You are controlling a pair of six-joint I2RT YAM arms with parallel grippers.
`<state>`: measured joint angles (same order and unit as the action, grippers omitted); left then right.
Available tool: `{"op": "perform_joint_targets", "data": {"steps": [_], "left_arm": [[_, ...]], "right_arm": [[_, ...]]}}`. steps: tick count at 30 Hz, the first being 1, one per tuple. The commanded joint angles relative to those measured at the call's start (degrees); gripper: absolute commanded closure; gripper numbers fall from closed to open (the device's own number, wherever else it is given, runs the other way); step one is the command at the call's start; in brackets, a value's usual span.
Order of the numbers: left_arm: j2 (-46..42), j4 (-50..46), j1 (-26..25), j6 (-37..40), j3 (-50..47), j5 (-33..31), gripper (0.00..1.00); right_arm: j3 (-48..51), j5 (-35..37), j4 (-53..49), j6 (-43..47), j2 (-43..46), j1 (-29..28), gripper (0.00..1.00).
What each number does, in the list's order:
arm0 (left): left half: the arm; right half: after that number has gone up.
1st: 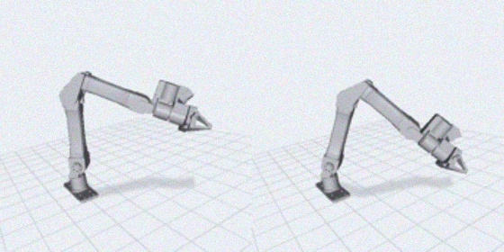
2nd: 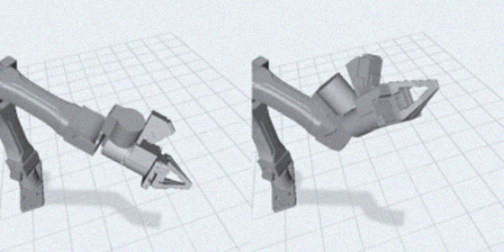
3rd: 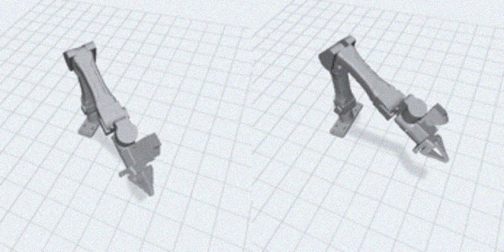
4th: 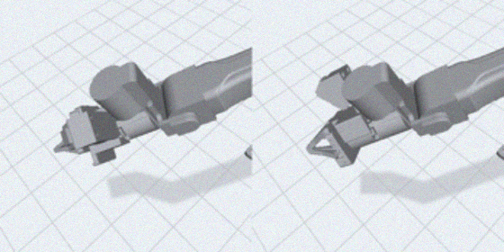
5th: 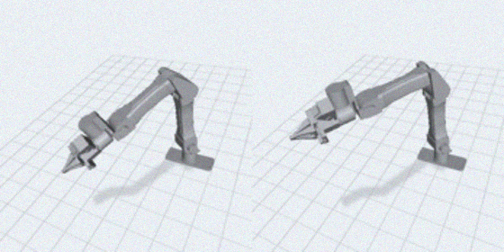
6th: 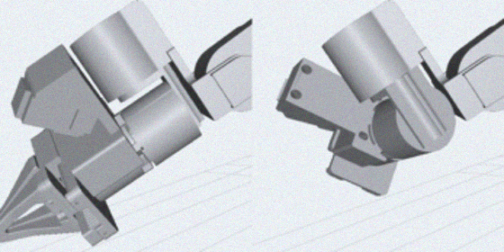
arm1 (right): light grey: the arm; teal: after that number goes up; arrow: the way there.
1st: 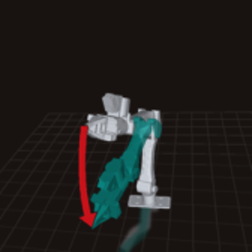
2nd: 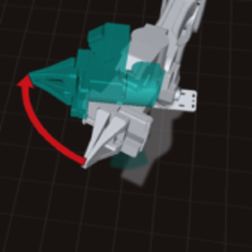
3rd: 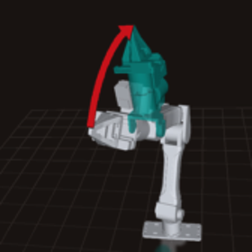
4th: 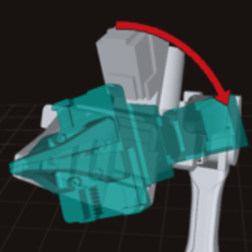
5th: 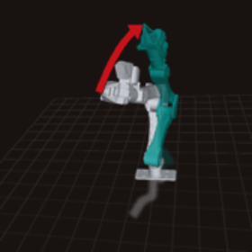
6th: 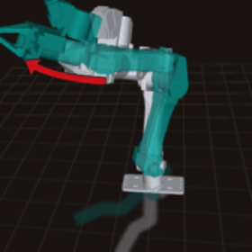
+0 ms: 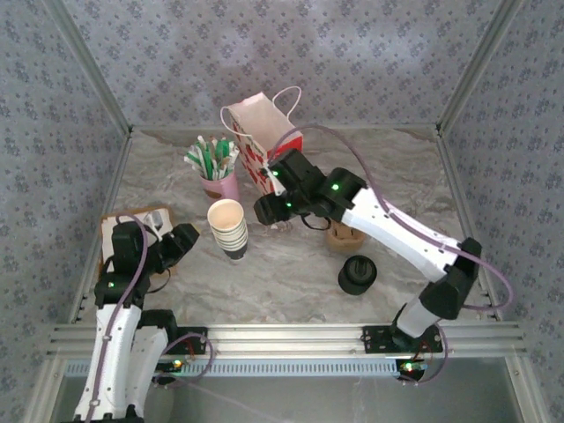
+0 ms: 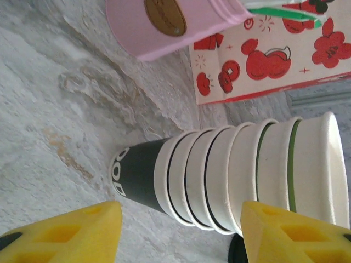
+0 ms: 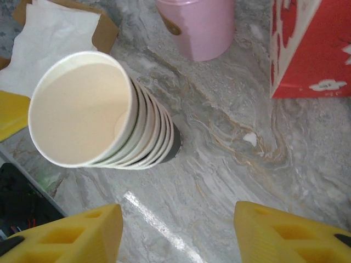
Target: Pack the takeout coffee
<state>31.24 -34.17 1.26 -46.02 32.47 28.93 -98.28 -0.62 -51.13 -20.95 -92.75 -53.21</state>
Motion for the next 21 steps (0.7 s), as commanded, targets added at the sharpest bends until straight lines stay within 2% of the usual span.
{"op": "perform_joint_targets", "data": {"steps": [1,11,21], "left_arm": [[-0.5,4.2,1.5,-0.8,-0.2,10.7,0.4],[-1.7,3.3,2.2,-0.3,-0.2,15.0,0.39],[-1.2,2.6,2.3,1.1,-0.6,16.6,0.39]], "right_arm": [[-8.0,1.9,-7.8,1.4,-4.6,-1.4,0.45],[-27.0,2.9,-16.9,2.8,-18.4,-3.2,0.56],[-35.8,2.4,-19.9,3.0,-25.9,-3.5,0.63]]}}
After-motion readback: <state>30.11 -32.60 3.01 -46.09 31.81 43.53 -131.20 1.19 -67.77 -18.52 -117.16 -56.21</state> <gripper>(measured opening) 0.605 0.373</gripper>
